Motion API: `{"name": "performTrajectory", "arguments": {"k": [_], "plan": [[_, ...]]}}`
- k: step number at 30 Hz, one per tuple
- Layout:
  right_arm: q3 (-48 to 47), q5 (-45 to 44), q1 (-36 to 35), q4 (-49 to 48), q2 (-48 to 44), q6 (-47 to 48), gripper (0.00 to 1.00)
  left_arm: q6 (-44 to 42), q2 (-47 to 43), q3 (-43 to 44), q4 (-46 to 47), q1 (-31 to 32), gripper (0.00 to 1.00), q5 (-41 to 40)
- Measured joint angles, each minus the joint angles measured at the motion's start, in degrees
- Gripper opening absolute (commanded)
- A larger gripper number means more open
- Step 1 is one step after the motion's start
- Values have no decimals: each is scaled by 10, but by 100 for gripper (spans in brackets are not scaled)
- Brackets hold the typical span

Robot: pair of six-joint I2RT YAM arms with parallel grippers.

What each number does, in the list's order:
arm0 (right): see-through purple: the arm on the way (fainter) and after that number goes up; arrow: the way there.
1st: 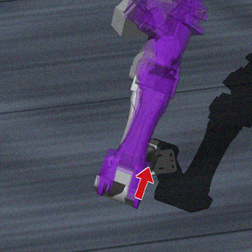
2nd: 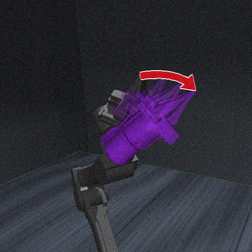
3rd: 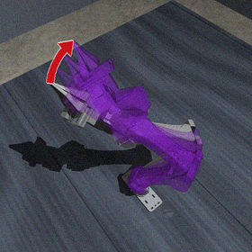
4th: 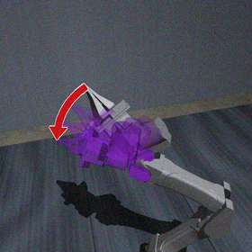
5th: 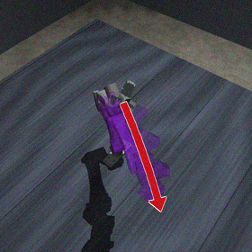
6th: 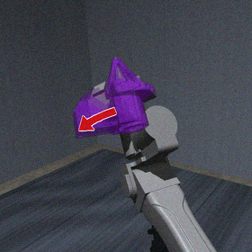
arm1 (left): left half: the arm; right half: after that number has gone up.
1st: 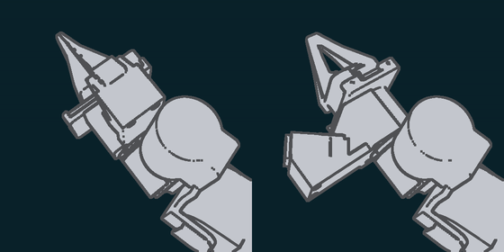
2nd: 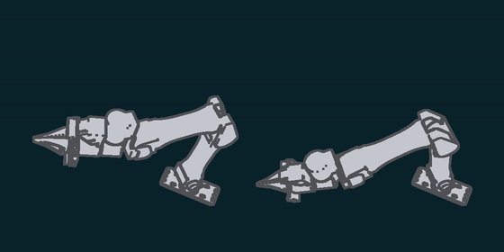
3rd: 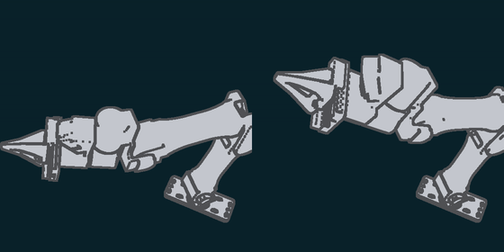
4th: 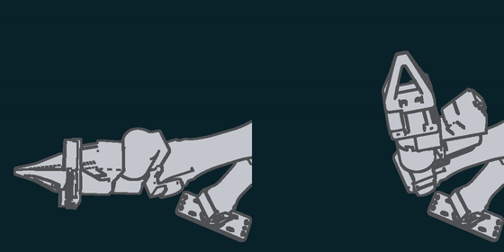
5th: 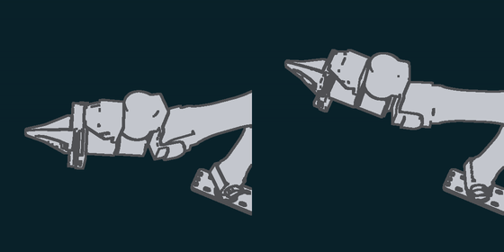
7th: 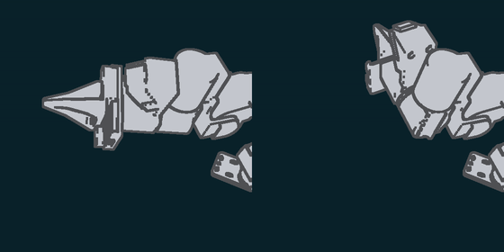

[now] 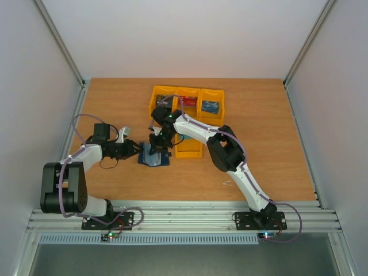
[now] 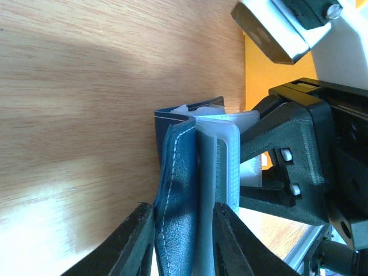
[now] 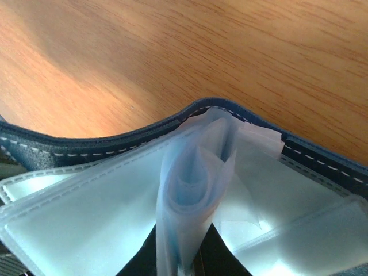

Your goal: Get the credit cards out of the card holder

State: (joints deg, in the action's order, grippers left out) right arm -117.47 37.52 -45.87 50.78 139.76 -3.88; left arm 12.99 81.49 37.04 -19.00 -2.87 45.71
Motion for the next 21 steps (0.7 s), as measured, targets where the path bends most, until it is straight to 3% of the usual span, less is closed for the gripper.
{"name": "performTrajectory", "arguments": {"k": [3, 11, 17, 21], "plan": [[0, 0, 0, 0, 0, 0, 1, -1, 0, 0, 0, 0, 31, 5], [0, 9, 0, -7, 0, 0, 1, -12, -2, 0, 5, 1, 68, 24], [0, 27, 0, -22, 0, -2, 1, -11, -18, 0, 6, 5, 88, 30], [0, 58, -4, -56, -11, -3, 1, -4, -26, 16, -11, 14, 93, 46]]}}
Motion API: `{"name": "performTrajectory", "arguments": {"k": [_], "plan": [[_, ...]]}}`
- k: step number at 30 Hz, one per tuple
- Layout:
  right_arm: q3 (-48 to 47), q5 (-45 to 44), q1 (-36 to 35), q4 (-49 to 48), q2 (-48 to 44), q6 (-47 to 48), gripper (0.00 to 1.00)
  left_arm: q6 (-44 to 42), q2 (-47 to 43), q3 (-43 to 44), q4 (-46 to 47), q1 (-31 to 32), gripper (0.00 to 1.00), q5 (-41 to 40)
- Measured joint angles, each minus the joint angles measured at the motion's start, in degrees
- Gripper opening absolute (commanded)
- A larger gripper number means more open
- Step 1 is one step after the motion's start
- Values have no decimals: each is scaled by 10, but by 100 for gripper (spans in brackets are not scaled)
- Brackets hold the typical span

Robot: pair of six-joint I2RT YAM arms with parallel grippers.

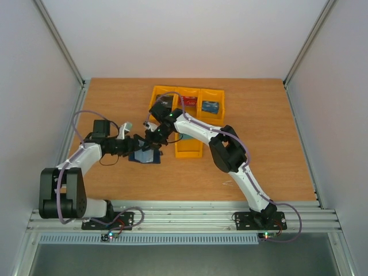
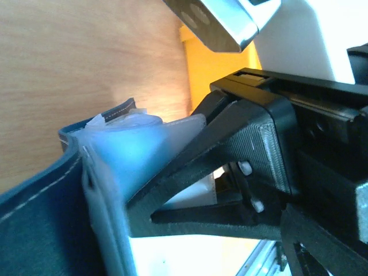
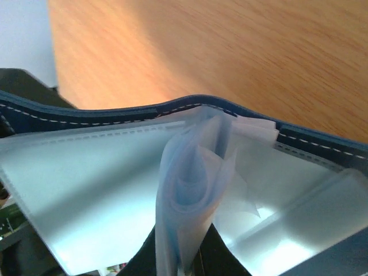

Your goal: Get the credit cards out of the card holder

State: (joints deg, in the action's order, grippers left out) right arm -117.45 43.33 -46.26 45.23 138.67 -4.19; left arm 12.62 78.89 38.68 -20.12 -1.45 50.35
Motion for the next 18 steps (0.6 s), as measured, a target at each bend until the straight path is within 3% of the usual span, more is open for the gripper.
{"name": "performTrajectory", "arguments": {"k": [3, 9, 18], "plan": [[7, 11, 3, -22, -22, -9, 1, 4, -9, 27, -23, -2, 82, 16], [16, 22, 12, -39, -63, -25, 1, -19, -28, 90, -100, -6, 34, -4], [35, 14, 16, -32, -105, -24, 1, -47, -61, 124, -187, -33, 1, -17]]}}
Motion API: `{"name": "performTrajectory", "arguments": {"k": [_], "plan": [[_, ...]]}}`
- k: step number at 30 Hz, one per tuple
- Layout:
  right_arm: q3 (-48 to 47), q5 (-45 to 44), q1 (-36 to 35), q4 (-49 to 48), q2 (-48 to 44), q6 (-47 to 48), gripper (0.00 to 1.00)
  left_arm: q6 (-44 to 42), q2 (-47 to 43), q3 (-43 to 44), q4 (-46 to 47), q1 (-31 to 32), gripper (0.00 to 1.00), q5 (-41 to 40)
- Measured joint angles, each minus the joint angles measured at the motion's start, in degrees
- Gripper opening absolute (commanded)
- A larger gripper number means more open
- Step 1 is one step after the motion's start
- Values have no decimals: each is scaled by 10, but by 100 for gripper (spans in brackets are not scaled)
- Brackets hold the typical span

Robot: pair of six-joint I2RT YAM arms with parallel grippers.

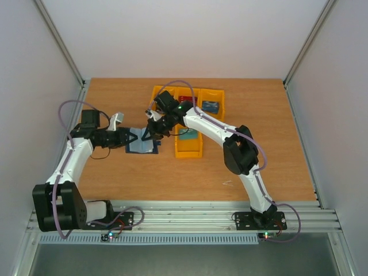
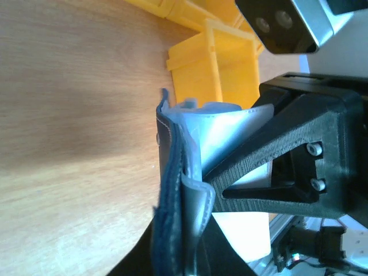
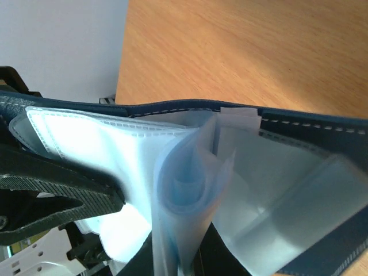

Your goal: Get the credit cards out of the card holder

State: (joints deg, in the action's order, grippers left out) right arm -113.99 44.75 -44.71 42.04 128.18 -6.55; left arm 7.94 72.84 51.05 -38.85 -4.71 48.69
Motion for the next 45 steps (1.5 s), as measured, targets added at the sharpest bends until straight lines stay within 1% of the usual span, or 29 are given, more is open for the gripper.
{"name": "performTrajectory", "arguments": {"k": [5, 6, 7, 8, 9, 12, 15, 17, 20, 21, 23, 25, 28, 31, 34, 38, 45], "plan": [[3, -6, 4, 4, -23, 6, 1, -10, -14, 25, -36, -11, 0, 14], [7, -9, 5, 4, -30, 8, 2, -12, -16, 34, -48, -12, 0, 16], [12, -12, 6, 5, -37, 10, 9, -16, -16, 45, -60, -13, 0, 17], [14, -15, 7, 8, -43, 14, 20, -22, -17, 56, -72, -13, 0, 18], [14, -17, 9, 10, -49, 18, 27, -25, -17, 66, -81, -13, 0, 19], [8, -41, 14, 33, -62, 44, 41, -42, -23, 111, -121, -12, 0, 5], [-4, -95, 17, 74, -81, 80, 50, -64, -28, 163, -167, -11, 0, -18], [-15, -148, 16, 108, -101, 103, 54, -79, -32, 198, -193, -10, 0, -26], [-42, -247, 6, 157, -150, 146, 58, -100, -35, 256, -232, -8, 0, -27], [-48, -266, 0, 163, -167, 153, 59, -103, -37, 271, -238, -8, 0, -25], [-53, -289, -16, 162, -211, 163, 65, -108, -42, 300, -253, -7, 0, -16], [-54, -286, -35, 147, -248, 164, 70, -108, -45, 321, -259, -6, 0, -4], [-54, -262, -64, 103, -277, 154, 72, -96, -48, 345, -263, -5, 0, 19], [-55, -243, -82, 71, -268, 131, 74, -68, -52, 352, -262, -4, 0, 43], [-55, -242, -82, 63, -241, 113, 76, -45, -55, 352, -259, -4, 0, 61], [-60, -233, -83, 58, -207, 100, 71, -8, -65, 348, -239, -4, 0, 73], [-110, -212, -92, 72, -180, 95, 75, 35, -77, 325, -202, -8, 0, 77]]}}
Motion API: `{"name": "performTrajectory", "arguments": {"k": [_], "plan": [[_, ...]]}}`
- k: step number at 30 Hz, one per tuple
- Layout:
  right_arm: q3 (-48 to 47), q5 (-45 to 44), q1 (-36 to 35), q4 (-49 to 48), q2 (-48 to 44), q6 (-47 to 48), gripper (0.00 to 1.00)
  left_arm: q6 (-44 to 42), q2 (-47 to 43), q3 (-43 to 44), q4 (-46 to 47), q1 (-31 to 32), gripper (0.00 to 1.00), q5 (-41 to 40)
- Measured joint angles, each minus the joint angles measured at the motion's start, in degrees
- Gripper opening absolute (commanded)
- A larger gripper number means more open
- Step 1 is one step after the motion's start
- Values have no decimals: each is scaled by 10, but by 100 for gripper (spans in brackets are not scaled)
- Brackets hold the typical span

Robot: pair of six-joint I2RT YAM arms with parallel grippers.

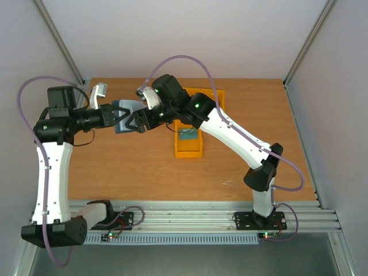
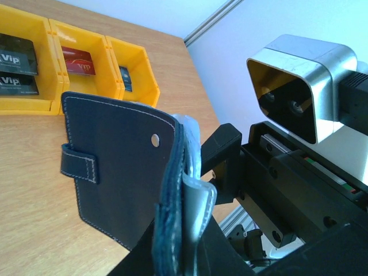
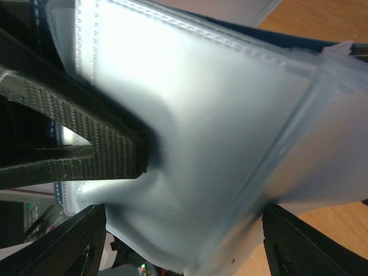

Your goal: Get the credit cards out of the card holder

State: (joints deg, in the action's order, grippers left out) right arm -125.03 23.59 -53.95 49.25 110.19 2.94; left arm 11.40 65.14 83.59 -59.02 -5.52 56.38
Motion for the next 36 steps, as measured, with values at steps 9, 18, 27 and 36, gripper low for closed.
{"name": "performTrajectory", "arguments": {"k": [9, 18, 27, 36], "plan": [[-11, 47, 0, 2, 13, -3, 39, 14, -16, -19, 10, -1, 0, -1], [-25, 24, 7, 42, 16, -2, 1, 31, -21, -38, 35, -7, 0, 2], [-21, 19, 12, 44, 10, 12, 1, 49, -9, -34, 40, -7, 29, 21], [82, 89, 20, -12, -68, 39, 1, 120, -19, -49, 97, -19, 52, 105]]}}
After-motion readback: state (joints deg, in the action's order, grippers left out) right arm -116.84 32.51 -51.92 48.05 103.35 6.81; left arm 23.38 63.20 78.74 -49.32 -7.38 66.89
